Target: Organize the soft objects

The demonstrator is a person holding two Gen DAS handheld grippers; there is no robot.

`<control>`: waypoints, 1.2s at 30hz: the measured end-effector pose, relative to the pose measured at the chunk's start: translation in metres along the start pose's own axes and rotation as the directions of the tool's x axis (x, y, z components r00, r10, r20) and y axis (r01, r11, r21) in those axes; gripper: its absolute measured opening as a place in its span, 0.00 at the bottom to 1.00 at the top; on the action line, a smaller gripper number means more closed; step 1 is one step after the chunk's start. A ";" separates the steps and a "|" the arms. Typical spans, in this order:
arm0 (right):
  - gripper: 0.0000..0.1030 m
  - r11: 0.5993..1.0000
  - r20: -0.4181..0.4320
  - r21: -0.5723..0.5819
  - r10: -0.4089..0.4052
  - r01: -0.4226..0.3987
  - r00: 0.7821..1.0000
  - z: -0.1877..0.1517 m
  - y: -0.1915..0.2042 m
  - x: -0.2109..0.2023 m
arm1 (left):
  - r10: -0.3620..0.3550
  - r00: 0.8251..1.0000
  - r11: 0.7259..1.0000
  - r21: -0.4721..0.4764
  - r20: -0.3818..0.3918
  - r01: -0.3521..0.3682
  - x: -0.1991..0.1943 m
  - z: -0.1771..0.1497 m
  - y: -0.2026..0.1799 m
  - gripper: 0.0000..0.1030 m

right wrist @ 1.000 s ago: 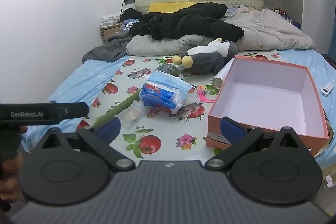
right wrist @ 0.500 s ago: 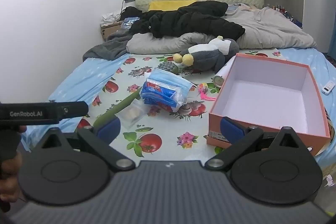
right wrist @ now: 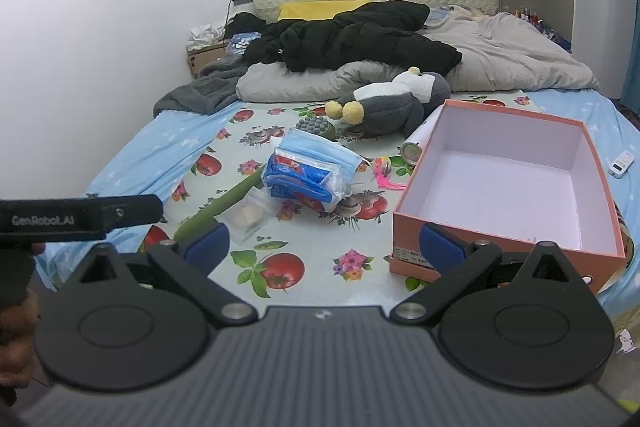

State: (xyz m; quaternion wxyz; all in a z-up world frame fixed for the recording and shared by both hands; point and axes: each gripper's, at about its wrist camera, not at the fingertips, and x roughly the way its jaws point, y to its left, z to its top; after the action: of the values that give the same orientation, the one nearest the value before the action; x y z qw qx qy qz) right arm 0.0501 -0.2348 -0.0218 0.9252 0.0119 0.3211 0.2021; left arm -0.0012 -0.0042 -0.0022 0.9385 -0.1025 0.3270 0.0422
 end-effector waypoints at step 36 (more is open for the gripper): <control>1.00 1.000 -0.019 0.005 -0.009 0.009 1.000 -0.010 0.000 0.010 | 0.014 0.999 1.000 -0.009 -0.031 -0.014 0.011 -0.009 0.004 1.00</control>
State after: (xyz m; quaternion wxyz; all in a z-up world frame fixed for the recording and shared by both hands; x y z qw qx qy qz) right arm 0.0511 -0.2319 -0.0351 0.9228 0.0108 0.3306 0.1974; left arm 0.0013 -0.0019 -0.0161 0.9325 -0.1050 0.3422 0.0488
